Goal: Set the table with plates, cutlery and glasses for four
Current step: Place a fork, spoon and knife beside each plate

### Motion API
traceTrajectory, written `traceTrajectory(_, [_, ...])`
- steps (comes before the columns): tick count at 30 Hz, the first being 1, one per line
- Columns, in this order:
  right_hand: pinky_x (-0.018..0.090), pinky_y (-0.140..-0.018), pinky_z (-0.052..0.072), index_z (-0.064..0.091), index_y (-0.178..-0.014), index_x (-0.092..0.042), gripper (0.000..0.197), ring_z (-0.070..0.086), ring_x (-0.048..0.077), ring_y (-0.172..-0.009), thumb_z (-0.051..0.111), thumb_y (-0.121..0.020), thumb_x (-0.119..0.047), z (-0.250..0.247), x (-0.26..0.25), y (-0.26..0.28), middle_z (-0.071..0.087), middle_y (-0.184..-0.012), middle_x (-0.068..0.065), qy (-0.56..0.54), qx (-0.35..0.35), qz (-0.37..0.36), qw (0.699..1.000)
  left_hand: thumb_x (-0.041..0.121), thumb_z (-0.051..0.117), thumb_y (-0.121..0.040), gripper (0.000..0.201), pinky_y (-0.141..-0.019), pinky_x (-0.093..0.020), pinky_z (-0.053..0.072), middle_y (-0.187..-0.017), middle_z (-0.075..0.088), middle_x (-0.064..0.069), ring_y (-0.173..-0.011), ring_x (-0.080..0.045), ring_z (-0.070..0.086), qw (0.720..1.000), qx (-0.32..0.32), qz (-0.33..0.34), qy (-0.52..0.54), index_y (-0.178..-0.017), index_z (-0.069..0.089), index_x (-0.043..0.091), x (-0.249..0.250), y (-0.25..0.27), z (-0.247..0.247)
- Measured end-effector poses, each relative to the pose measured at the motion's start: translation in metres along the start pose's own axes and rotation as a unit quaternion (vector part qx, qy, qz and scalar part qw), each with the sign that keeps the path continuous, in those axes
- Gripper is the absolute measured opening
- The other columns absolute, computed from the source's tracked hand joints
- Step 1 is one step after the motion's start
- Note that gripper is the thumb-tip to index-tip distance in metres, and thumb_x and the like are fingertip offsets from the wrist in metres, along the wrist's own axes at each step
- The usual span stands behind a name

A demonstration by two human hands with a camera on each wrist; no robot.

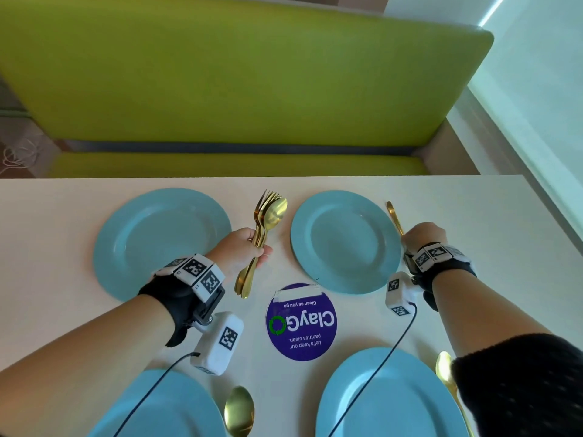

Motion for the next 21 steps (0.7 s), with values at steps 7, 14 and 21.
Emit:
traceTrajectory(7, [0.020, -0.041, 0.024, 0.060, -0.075, -0.005, 0.016, 0.052, 0.028, -0.067, 0.053, -0.088, -0.012, 0.000, -0.005, -0.001, 0.058, -0.075, 0.011, -0.034, 0.003, 0.004, 0.999, -0.008, 0.039, -0.094, 0.018, -0.067, -0.023, 0.047, -0.083, 0.061, -0.006, -0.065, -0.015, 0.053, 1.000, -0.001, 0.001, 0.007, -0.106, 0.049, 0.002, -0.003, 0.003, 0.001])
traceTrajectory(14, [0.029, -0.067, 0.043, 0.069, -0.093, 0.001, 0.023, 0.062, 0.035, -0.088, 0.048, -0.090, -0.009, -0.027, -0.021, 0.025, 0.069, -0.102, 0.021, -0.089, 0.047, -0.016, 0.995, -0.006, 0.043, -0.094, 0.015, -0.065, -0.023, 0.046, -0.078, 0.057, -0.006, -0.066, -0.015, 0.053, 0.999, 0.031, 0.000, 0.021, -0.105, 0.050, 0.002, -0.007, 0.005, -0.002])
traceTrajectory(21, [0.034, -0.090, 0.050, 0.069, -0.105, -0.014, 0.020, 0.062, 0.028, -0.104, 0.056, -0.090, -0.016, -0.043, -0.110, 0.128, 0.068, -0.110, 0.009, -0.145, 0.033, -0.261, 0.954, -0.008, 0.052, -0.089, 0.011, -0.051, -0.016, 0.051, -0.076, 0.060, -0.010, -0.062, -0.016, 0.056, 1.000, 0.010, 0.005, -0.022, -0.094, 0.055, 0.001, -0.002, 0.024, -0.005])
Point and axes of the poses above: each hand's wrist, its own y-axis away from the middle knuckle, its own z-axis out of the palm, x = y × z, the point moved 5 cm from there along -y, towards the middle knuckle
